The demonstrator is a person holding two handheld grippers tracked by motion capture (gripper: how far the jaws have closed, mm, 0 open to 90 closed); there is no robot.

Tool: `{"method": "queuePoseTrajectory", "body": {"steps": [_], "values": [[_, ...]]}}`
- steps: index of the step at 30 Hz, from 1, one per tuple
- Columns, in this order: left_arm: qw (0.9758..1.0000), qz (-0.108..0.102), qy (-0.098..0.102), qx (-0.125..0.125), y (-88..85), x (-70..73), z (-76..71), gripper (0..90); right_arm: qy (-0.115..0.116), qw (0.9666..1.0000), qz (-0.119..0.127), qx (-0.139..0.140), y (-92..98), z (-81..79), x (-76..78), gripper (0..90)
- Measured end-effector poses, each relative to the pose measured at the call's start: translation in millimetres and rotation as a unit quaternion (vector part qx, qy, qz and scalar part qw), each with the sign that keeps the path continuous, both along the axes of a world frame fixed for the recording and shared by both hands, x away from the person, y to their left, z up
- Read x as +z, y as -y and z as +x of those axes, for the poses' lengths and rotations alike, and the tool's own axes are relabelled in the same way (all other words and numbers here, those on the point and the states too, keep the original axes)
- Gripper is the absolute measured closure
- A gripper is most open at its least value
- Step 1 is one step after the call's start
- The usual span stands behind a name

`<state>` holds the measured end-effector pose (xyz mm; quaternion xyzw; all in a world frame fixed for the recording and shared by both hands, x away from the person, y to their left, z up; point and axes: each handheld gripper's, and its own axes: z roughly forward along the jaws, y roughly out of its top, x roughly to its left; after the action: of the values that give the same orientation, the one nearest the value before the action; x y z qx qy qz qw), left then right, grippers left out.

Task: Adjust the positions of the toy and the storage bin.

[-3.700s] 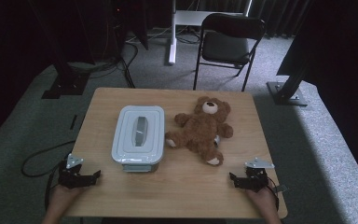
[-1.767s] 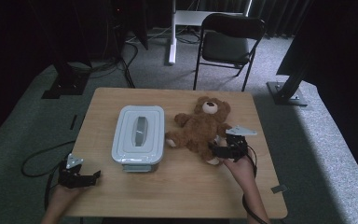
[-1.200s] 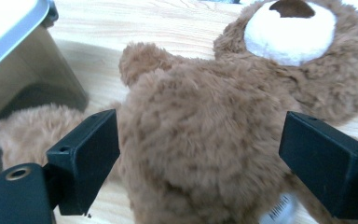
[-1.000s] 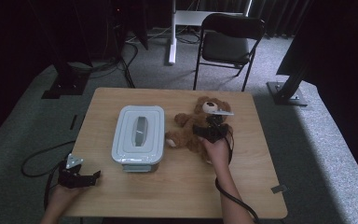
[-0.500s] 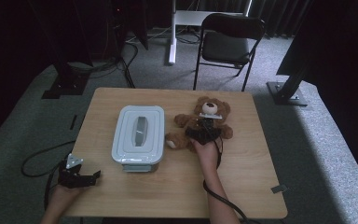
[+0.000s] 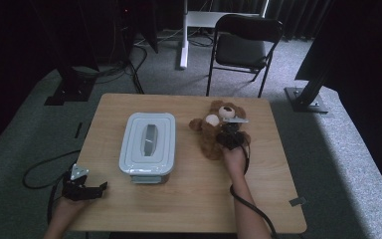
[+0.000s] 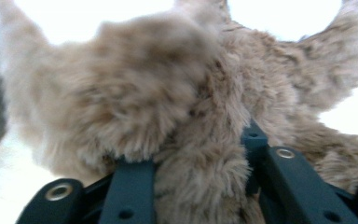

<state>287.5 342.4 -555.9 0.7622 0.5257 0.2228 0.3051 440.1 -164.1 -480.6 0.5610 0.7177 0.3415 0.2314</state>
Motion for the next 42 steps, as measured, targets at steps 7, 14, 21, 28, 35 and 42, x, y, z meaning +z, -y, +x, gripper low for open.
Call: {"method": "queuePoseTrajectory", "body": {"steps": [7,14,21,28,35,42], "values": [[1.0,0.0,0.0,0.0,0.0,0.0,0.0,2.3,0.014,0.9975,-0.07,-0.007,42.4,25.8,22.0,70.5],[1.0,0.0,0.0,-0.001,-0.2,0.0,0.6,2.3,0.009,0.9956,-0.092,-0.015,82.1,49.2,35.6,70.9],[1.0,-0.001,0.0,0.001,-0.1,-0.1,1.3,2.3,0.021,0.9924,-0.121,-0.005,96.7,71.9,43.8,70.7],[1.0,0.0,0.0,-0.001,-0.4,0.0,1.7,2.3,-0.013,0.9955,-0.094,0.003,100.1,79.9,8.7,43.4],[1.0,0.0,0.0,-0.001,-0.1,0.1,2.0,2.2,-0.039,0.9979,-0.046,-0.024,100.0,69.4,13.6,16.4],[0.9999,0.002,-0.002,-0.013,1.2,0.6,3.7,2.2,-0.022,0.998,-0.051,-0.029,92.9,50.0,18.9,12.0]]}}
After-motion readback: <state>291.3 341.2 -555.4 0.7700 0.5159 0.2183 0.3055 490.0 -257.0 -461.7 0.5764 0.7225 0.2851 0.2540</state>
